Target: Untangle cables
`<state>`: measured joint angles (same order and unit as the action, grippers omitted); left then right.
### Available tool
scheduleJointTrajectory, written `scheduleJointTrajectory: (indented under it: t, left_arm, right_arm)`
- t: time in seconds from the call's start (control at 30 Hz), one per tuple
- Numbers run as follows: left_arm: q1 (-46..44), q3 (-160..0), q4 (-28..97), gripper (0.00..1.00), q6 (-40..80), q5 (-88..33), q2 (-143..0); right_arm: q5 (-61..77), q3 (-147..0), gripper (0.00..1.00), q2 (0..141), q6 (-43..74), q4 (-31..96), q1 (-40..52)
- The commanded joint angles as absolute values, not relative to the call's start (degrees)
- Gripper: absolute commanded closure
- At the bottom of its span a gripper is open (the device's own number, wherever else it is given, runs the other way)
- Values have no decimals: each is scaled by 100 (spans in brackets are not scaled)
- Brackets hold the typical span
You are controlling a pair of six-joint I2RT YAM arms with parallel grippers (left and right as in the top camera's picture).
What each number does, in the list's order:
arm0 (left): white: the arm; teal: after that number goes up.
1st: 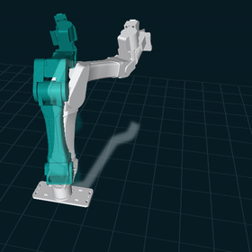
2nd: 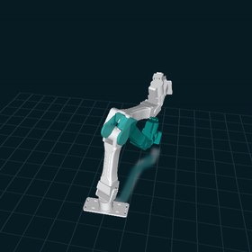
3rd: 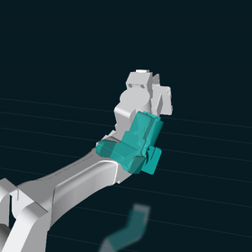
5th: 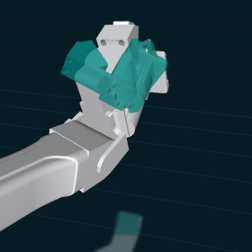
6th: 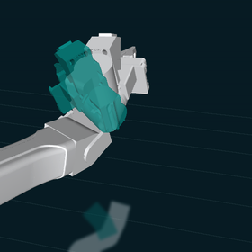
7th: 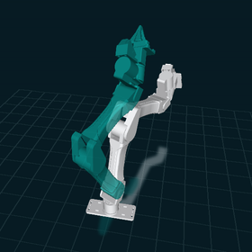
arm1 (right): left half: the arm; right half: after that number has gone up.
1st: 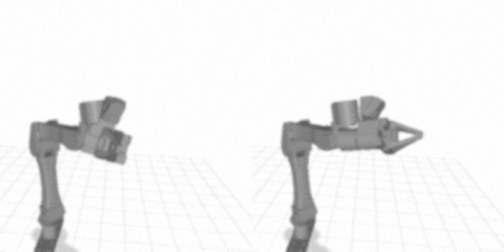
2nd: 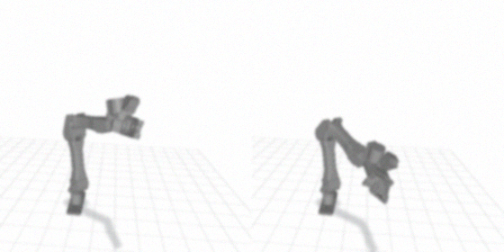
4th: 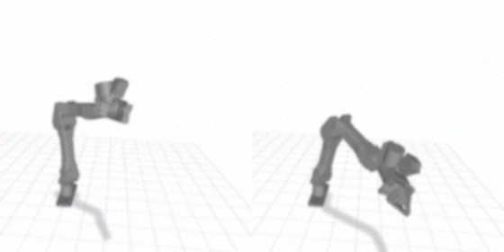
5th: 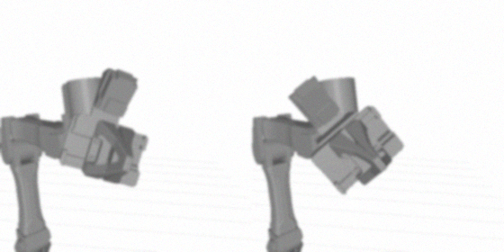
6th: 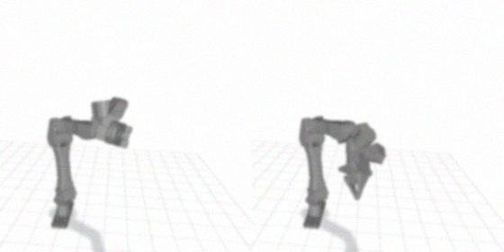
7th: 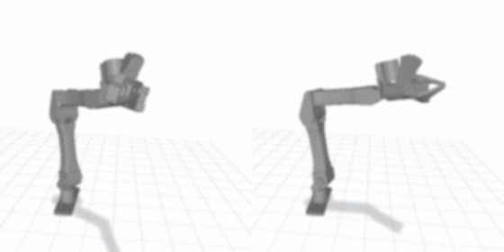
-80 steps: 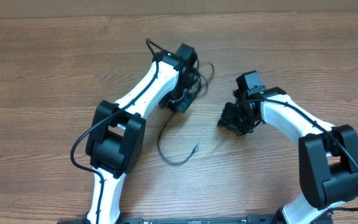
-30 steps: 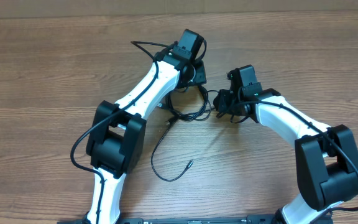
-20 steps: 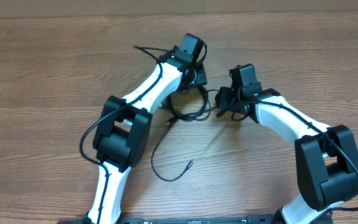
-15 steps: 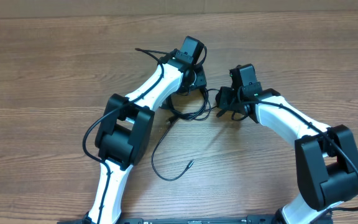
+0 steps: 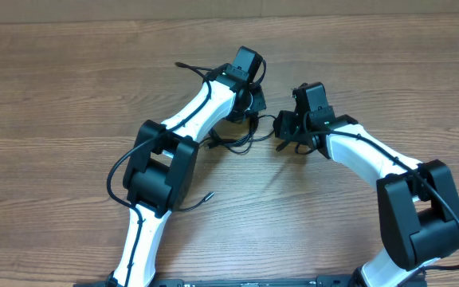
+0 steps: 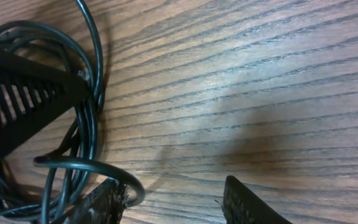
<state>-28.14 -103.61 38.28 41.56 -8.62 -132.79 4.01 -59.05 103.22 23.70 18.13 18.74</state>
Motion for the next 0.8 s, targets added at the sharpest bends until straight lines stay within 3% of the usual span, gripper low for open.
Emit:
scheduleJointTrajectory:
  t: [0.0, 0.43, 0.77]
  left_arm:
    - [-2766, -10331, 3964, 90, 3981, -860, -13467]
    - [-2766, -10331, 4005, 72, 3986, -1074, -13467]
    - [-2766, -10331, 3883, 96, 3986, -1822, -13467]
  right_arm:
    - [301, -5780, 50, 10300, 2237, 1682, 1999]
    - [-148, -5448, 47, 10300, 1942, 1098, 2069]
    - [-497, -4654, 43, 10311, 1916, -429, 2069]
